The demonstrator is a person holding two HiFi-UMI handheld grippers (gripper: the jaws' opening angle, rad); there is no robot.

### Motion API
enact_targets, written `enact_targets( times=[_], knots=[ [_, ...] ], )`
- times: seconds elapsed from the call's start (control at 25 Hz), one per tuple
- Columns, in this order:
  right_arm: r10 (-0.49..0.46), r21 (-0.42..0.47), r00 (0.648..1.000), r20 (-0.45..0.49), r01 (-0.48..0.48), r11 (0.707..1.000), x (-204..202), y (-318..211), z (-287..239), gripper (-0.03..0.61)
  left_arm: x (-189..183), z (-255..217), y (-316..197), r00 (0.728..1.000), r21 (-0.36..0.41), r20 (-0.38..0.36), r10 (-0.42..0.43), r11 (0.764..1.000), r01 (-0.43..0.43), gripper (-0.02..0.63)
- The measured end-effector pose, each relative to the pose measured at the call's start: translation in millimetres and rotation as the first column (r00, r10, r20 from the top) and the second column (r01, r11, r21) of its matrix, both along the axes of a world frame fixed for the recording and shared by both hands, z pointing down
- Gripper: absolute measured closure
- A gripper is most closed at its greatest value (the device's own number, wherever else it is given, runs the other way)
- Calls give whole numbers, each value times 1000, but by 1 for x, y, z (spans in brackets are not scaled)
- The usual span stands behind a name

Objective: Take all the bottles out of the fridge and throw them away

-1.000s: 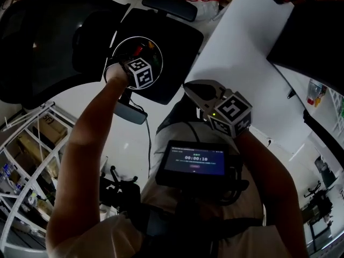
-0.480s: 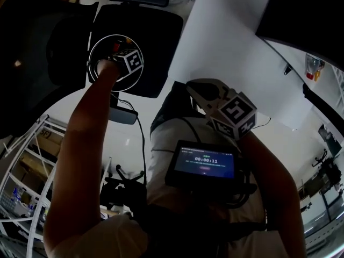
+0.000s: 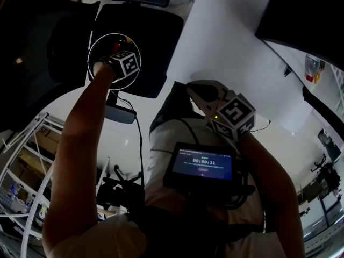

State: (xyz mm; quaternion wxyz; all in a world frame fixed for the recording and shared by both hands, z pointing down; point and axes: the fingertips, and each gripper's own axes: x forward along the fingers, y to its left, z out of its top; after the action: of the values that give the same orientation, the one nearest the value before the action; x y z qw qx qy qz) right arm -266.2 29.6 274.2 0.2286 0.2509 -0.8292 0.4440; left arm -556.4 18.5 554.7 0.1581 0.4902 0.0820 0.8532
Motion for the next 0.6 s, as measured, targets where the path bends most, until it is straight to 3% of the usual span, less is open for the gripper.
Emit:
enact_targets(
  times=[0.2, 0.36, 0.48, 0.6],
  knots=[
    [9, 19, 1000, 22, -10, 1000, 4, -8, 2, 577, 11, -19, -19, 999, 80, -50, 4, 997, 0, 385],
    [3, 38, 999, 35, -4, 999, 0, -20, 5, 577, 3, -32, -40, 991, 181, -114, -67, 980, 88, 387],
    [22, 38, 998, 52, -24, 999, 5, -22, 9, 577, 6, -49, -44, 972, 243, -187, -145, 952, 188, 387],
    [58, 25, 995, 81, -61, 998, 11, -24, 11, 577, 12, -67, -38, 926, 282, -289, -244, 902, 326, 387]
  ],
)
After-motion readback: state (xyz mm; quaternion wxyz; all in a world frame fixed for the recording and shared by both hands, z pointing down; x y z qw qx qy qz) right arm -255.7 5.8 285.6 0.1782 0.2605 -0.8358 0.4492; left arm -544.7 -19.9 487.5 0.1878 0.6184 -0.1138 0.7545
